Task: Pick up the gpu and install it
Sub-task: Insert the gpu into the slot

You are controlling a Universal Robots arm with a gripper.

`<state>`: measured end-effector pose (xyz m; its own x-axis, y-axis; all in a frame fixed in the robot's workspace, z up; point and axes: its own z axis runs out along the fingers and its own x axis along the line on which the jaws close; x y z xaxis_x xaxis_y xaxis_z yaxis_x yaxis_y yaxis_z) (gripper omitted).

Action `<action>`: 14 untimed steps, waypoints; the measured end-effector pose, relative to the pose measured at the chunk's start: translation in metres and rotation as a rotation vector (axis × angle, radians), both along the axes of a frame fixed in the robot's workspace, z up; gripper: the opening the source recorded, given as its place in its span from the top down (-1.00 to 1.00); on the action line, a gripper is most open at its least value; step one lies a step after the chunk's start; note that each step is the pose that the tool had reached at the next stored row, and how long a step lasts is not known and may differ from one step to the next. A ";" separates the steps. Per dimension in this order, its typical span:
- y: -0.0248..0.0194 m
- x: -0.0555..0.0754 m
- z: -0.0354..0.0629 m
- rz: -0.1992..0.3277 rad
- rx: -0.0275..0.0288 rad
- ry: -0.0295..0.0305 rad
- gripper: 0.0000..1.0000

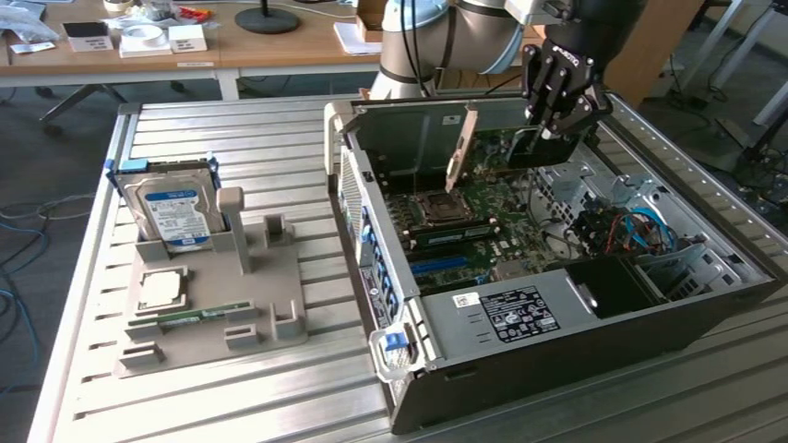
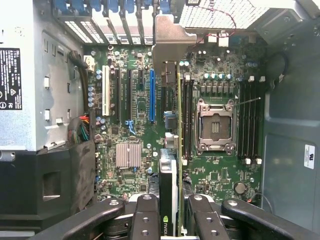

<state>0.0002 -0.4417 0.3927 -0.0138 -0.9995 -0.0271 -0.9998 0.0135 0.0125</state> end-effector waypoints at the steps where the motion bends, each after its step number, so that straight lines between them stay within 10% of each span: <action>1: 0.0000 0.000 -0.0006 0.000 0.0002 -0.0001 0.47; 14: 0.0000 0.000 -0.0057 0.000 -0.0001 0.0000 0.47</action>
